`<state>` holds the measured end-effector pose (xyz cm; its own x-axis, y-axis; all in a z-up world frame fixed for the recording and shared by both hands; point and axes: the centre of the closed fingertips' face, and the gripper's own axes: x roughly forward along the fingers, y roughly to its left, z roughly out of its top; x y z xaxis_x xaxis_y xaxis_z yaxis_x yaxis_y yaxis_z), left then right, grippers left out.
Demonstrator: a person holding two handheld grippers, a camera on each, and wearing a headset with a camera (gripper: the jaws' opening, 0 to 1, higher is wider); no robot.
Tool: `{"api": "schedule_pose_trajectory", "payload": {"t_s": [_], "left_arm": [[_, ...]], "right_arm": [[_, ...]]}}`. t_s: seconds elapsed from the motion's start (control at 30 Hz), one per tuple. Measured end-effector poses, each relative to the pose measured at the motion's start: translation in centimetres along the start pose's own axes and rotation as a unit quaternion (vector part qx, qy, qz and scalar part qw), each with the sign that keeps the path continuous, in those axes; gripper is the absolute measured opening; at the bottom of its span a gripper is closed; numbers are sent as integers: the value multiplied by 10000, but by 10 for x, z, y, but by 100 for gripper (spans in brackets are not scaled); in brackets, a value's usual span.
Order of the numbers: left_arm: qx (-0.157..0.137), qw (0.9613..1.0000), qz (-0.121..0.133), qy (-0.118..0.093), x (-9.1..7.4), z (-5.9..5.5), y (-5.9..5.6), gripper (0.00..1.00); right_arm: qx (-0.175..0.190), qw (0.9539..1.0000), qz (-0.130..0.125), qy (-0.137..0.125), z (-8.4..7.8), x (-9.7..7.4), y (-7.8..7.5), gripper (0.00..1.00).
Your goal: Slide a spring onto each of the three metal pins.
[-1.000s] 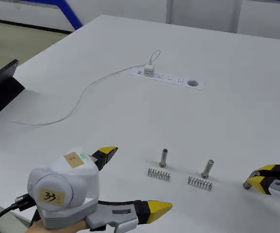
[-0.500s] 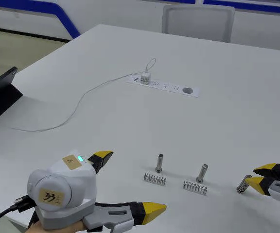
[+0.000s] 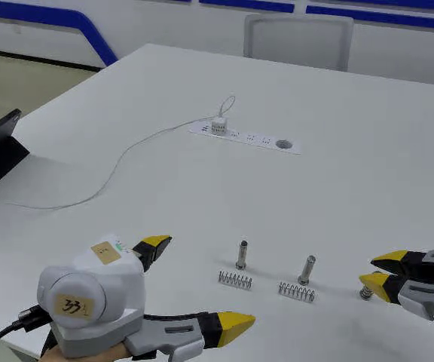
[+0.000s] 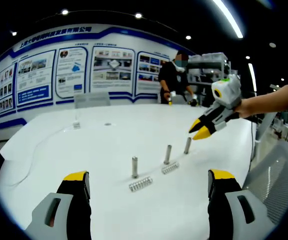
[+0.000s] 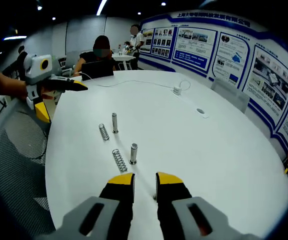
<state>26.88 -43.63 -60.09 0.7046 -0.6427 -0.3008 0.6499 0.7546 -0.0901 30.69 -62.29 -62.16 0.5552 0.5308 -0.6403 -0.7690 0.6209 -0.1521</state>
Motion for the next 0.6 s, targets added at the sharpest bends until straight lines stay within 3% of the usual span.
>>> {"api": "schedule_pose_trajectory", "payload": {"t_s": [0.27, 0.6], "left_arm": [[-48, 10000, 5, -26, 0, 1, 1, 100], [-98, 10000, 17, 5, 0, -2, 2, 100]], "right_arm": [[-109, 9990, 408, 155, -6, 25, 23, 18], [-212, 9973, 643, 273, -10, 50, 36, 18]]}}
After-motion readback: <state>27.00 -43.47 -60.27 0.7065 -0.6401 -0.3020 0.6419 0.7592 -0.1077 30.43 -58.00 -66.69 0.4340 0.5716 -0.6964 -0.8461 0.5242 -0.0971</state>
